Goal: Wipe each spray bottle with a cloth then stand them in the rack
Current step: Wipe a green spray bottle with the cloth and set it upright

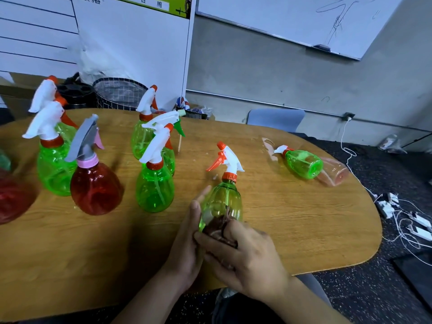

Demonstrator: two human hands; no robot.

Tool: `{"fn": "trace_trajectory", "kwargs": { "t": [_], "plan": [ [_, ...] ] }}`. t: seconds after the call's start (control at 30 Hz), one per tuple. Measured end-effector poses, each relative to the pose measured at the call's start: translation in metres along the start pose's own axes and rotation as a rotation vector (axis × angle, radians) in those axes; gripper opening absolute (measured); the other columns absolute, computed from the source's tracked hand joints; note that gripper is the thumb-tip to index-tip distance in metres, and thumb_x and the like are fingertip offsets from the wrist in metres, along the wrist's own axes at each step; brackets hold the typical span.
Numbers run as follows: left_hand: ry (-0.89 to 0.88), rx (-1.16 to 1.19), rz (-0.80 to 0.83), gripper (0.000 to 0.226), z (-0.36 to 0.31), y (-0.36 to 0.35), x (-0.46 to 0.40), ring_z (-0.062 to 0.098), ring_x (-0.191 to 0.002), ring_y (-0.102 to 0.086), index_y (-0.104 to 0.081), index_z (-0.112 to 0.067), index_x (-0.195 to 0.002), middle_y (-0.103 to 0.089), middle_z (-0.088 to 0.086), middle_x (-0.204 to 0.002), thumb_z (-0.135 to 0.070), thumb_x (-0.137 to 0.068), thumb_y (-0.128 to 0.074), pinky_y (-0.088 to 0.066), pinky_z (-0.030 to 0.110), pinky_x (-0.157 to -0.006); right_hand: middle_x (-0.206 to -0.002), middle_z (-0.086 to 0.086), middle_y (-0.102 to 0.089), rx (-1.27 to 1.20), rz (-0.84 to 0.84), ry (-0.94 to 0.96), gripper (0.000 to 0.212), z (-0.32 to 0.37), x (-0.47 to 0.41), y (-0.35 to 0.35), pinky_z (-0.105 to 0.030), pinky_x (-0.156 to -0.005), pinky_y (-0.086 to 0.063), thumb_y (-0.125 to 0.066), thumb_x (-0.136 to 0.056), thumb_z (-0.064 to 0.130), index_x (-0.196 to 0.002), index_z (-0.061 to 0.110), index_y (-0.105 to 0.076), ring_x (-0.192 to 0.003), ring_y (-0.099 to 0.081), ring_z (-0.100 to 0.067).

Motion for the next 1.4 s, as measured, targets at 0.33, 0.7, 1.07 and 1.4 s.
{"fn": "trace_trajectory", "kwargs": {
  "t": [0.33,0.7,1.07,1.4],
  "plan": [
    [-0.059,-0.079,-0.012,0.101,-0.005,-0.001,0.003,0.026,-0.142,-0.058,-0.049,-0.032,-0.154,-0.062,0.003,-0.152,-0.071,-0.070,-0.088,-0.049,0.050,-0.112,-0.089,0.009,-0.042,-0.265,-0.208,-0.595,0.036,-0.073,-0.021,0.001,-0.033,-0.071,-0.054,-0.052,-0.103,0.051,-0.130,0.038,-0.073,-0.083,-0.053,-0.007],
    [-0.045,0.015,-0.010,0.065,-0.008,-0.003,0.003,0.024,-0.136,-0.064,-0.045,-0.039,-0.156,-0.066,0.000,-0.147,-0.033,-0.094,-0.066,-0.055,0.044,-0.107,-0.128,0.000,-0.075,-1.163,-0.525,-1.216,0.040,-0.071,0.029,-0.042,-0.037,-0.110,-0.052,-0.048,-0.108,0.040,-0.132,0.018,-0.071,-0.126,-0.067,-0.018],
    [-0.087,-0.129,0.000,0.053,-0.003,-0.004,0.002,0.024,-0.143,-0.057,-0.046,-0.047,-0.155,-0.058,-0.005,-0.156,-0.047,-0.103,-0.049,-0.054,0.050,-0.106,-0.121,0.004,-0.071,-0.652,-0.460,-0.960,0.034,-0.077,0.017,-0.005,-0.022,-0.102,-0.048,-0.052,-0.107,0.035,-0.133,0.026,-0.071,-0.113,-0.062,0.002],
    [-0.048,-0.082,0.028,0.049,-0.007,-0.008,0.003,0.026,-0.136,-0.063,-0.038,-0.039,-0.161,-0.063,0.001,-0.151,-0.045,-0.112,-0.040,-0.061,0.043,-0.094,-0.109,-0.004,-0.046,-0.108,-0.153,-0.379,0.038,-0.039,-0.015,0.007,-0.036,-0.069,-0.053,-0.057,-0.104,0.039,-0.134,0.020,-0.071,-0.096,-0.054,-0.016]
  ]
}}
Point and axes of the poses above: each hand's wrist, its own x-axis away from the middle knuckle, its own y-axis out of the back of the hand, z = x × y, the point moved 8 cm from there along -x, towards the middle knuckle
